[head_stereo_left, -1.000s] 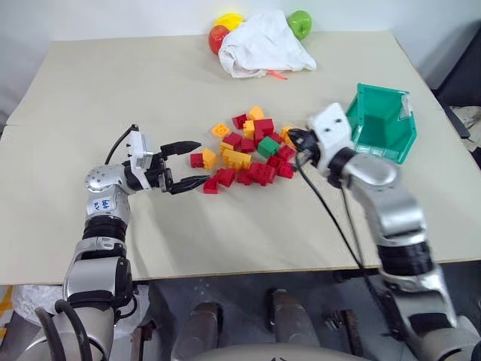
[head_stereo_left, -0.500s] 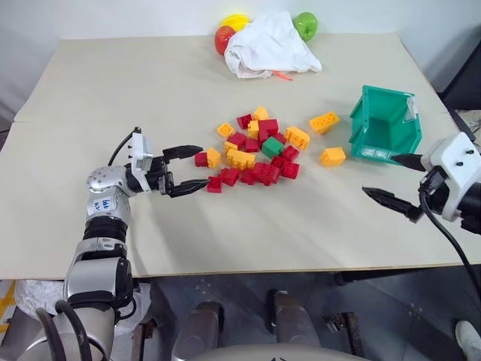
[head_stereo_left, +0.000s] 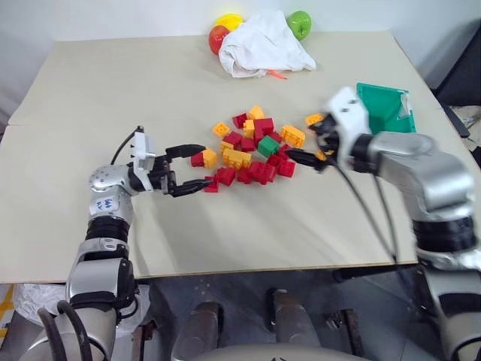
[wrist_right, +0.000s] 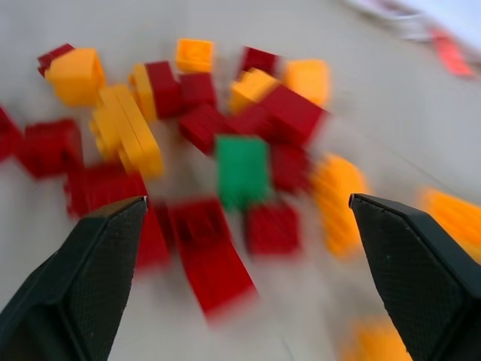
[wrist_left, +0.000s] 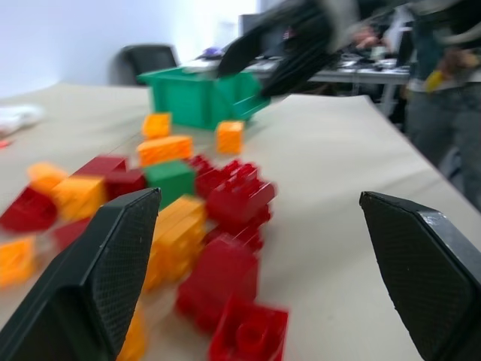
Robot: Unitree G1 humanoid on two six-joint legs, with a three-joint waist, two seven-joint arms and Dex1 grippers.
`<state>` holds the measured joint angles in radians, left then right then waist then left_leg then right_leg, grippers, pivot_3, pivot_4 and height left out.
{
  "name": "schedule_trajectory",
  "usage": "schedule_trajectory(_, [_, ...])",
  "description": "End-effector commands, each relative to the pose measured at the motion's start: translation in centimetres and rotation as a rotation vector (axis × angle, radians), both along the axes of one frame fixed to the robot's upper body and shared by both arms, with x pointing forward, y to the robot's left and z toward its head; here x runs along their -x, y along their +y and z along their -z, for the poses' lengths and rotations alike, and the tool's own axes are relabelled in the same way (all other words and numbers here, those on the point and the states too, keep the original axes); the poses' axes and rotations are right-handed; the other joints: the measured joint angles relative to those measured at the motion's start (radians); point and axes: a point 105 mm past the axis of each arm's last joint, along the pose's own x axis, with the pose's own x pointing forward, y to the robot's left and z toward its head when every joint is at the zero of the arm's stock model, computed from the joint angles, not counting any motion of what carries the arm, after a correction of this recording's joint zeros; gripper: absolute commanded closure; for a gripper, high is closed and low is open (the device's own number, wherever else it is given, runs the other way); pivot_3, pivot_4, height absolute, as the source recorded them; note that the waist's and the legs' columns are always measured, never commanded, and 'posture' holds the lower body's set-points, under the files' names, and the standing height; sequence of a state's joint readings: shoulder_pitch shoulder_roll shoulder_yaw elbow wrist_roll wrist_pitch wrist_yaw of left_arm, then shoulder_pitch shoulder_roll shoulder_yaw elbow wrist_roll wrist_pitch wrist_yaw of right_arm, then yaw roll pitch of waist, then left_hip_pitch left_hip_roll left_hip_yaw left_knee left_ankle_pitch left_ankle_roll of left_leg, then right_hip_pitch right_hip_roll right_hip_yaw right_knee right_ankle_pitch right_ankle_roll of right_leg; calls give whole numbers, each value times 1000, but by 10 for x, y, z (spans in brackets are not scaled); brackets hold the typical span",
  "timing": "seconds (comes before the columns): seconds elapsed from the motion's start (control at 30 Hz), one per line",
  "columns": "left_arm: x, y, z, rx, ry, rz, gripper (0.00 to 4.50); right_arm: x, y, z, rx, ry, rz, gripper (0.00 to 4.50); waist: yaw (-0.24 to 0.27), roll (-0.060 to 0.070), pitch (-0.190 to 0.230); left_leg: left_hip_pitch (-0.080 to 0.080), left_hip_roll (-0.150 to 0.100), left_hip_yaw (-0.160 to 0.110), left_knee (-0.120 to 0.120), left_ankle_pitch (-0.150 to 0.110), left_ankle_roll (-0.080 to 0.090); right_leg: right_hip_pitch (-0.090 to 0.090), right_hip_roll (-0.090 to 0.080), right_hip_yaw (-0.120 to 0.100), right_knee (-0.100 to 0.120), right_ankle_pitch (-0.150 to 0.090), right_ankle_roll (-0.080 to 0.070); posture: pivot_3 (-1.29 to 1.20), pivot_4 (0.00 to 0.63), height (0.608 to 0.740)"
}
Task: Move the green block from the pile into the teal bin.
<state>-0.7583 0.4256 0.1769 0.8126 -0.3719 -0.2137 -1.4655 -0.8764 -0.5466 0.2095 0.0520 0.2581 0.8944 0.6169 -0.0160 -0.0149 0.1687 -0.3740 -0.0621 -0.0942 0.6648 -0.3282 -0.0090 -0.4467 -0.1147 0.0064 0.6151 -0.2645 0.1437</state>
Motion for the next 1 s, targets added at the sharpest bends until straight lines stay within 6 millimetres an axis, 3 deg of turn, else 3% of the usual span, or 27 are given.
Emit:
schedule_trajectory(0.03, [4, 1, -8, 16, -38, 0, 0, -31, -1, 3, 68, 29, 79, 9, -2, 2, 1, -1, -1, 0, 0, 0, 0, 0, -1, 0, 0, 0, 0, 0, 150, 740])
schedule_trajectory(0.3, [9, 3, -6, 23, -41, -21, 0, -56, 21, 14, 121, 167, 71, 9, -22, 3, 2, -2, -3, -2, 0, -1, 2, -1, -2, -2, -1, 0, 0, 0, 150, 740])
schedule_trajectory(0.47, [12, 6, -6, 28, -42, -46, 0, -49, 44, 13, 126, 244, -29, 9, -35, 3, 2, -2, -3, -2, 1, -1, 1, -1, -2, -2, 1, 0, 0, 0, 150, 740])
schedule_trajectory(0.73, [12, 5, -5, 32, -43, -60, 0, -39, 60, 24, 181, 286, -119, 9, -40, 6, 3, -1, -3, -2, 3, -1, 1, -1, -2, -1, 5, 0, 0, 0, 150, 740])
schedule_trajectory(0.83, [11, 4, -5, 34, -44, -58, 0, -39, 62, 25, 184, 282, -124, 583, -41, 6, 3, -1, -3, -2, 3, -1, 1, -1, -2, -1, 5, 0, 0, 0, 150, 740])
schedule_trajectory(1.0, [11, 0, -5, 37, -41, -46, 0, -38, 64, 10, 152, 233, -132, 2182, -41, 6, 4, -1, -3, -2, 3, -1, 0, -2, -2, -1, 5, 0, 0, 0, 150, 740])
